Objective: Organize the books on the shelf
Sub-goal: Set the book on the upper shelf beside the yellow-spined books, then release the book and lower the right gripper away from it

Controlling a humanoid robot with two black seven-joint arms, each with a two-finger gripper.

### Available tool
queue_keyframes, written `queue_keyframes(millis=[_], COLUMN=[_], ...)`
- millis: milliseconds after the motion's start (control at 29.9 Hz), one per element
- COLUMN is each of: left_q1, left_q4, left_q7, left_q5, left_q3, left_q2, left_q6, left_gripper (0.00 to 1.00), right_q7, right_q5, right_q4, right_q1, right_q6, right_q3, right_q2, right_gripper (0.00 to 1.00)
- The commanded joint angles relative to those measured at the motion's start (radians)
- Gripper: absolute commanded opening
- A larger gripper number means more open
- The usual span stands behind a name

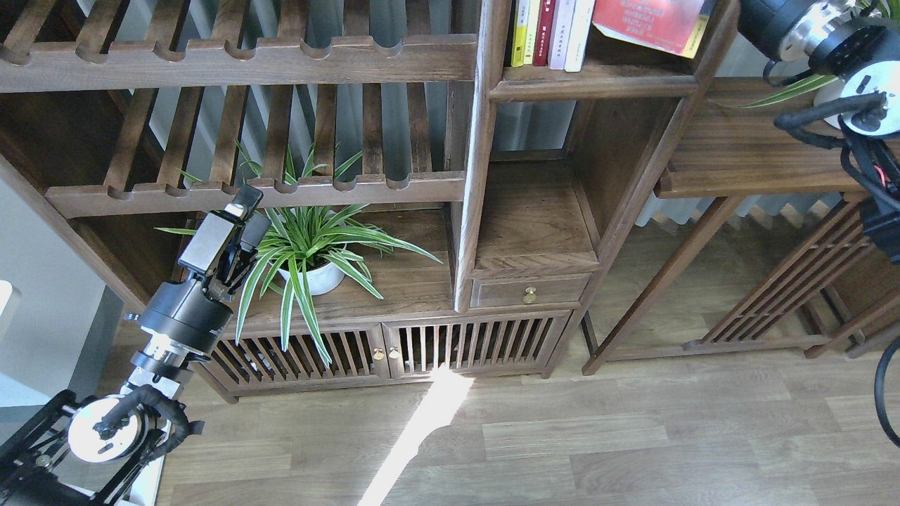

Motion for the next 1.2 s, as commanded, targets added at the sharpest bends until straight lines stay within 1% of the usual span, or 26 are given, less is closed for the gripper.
queue_keyframes(millis=[0,134,267,401,668,802,869,1070,1170], left_q1=[0.000,0.001,0.001,0.004,0.017,0.017,0.017,0.018,0.018], left_q4=[0.000,0.000,0.000,0.000,0.000,0.000,0.002,0.005,0.005], left_q7=[0.000,0.000,0.000,-0.002,0.000,0.000,0.000,0.000,0.000], left_q5=[0.000,0.000,0.000,0.000,0.002,0.005,0.005,0.002,0.002], left_q3=[0.002,0.002,0.000,-0.001,-0.001,0.000,0.000,0.000,0.000], left_q2=[0.000,0.001,0.001,0.003,0.001,0.000,0.000,0.000,0.001], left_q6=[0.000,0.000,0.000,0.000,0.000,0.000,0.000,0.000,0.000], left_gripper=[0.92,0.92,0.92,0.92,0.92,0.92,0.92,0.92,0.92], right_q7=[0.000,0.012,0.014,0.024,0.080,0.109,0.132,0.245,0.291], right_q5=[-0.023,-0.102,-0.162,-0.192,-0.225,-0.238,-0.248,-0.281,-0.288], right_q4=[-0.008,-0.022,-0.039,-0.071,-0.139,-0.151,-0.156,-0.218,-0.249], right_q1=[0.019,0.030,0.033,0.045,0.077,0.077,0.077,0.080,0.082], right_q6=[-0.033,-0.074,-0.083,-0.083,-0.085,-0.109,-0.125,-0.140,-0.145], right_q3=[-0.002,0.006,0.012,0.014,0.014,0.014,0.012,0.014,0.012], right_q2=[0.019,0.101,0.156,0.167,0.180,0.194,0.210,0.277,0.285], right_gripper=[0.02,0.02,0.02,0.02,0.02,0.02,0.02,0.01,0.01])
